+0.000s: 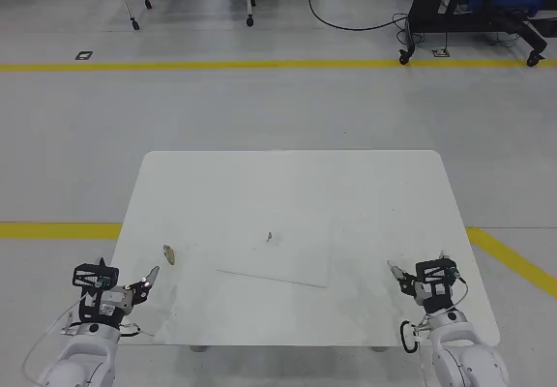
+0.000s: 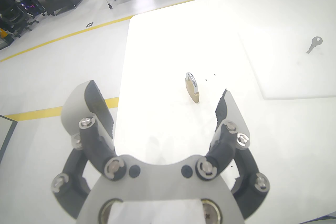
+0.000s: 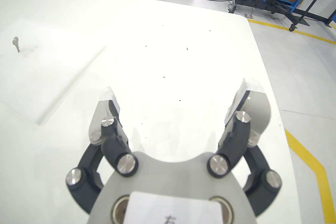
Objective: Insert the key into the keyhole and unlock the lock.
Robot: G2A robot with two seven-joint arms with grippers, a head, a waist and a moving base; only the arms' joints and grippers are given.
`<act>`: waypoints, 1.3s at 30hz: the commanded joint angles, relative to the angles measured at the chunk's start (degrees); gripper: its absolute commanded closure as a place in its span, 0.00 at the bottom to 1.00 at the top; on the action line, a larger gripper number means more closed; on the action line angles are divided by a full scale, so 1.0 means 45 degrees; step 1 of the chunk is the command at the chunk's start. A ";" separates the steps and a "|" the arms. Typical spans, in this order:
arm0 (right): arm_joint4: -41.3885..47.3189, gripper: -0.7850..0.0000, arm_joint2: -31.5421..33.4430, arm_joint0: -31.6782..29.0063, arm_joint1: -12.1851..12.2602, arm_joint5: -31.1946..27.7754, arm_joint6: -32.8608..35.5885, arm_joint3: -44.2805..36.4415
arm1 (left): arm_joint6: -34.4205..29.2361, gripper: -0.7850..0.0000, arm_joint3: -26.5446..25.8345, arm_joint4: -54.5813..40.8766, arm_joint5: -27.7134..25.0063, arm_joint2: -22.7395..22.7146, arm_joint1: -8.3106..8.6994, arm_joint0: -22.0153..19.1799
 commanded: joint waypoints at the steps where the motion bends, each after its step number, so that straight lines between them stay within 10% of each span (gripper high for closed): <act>1: 0.0230 0.00 -0.0005 0.0252 -0.0014 -0.0051 0.0295 0.0147 | 0.0000 0.00 0.0000 0.0000 0.0000 0.0000 0.0000 0.0000; 9: 0.1082 0.00 -0.1506 0.1971 -0.0102 -0.2661 0.0991 0.0538 | 0.0000 0.00 0.0000 0.0000 0.0000 0.0000 0.0000 0.0000; 28: 0.0120 0.00 -0.2842 0.3087 -0.0252 -0.2338 0.1600 0.1086 | 0.0000 0.00 0.0000 0.0000 0.0000 0.0000 0.0000 0.0000; 39: 0.3379 0.00 -0.5240 0.6803 -0.0711 -0.5289 0.4302 0.3385 | 0.0000 0.00 0.0000 0.0000 0.0000 0.0000 0.0000 0.0000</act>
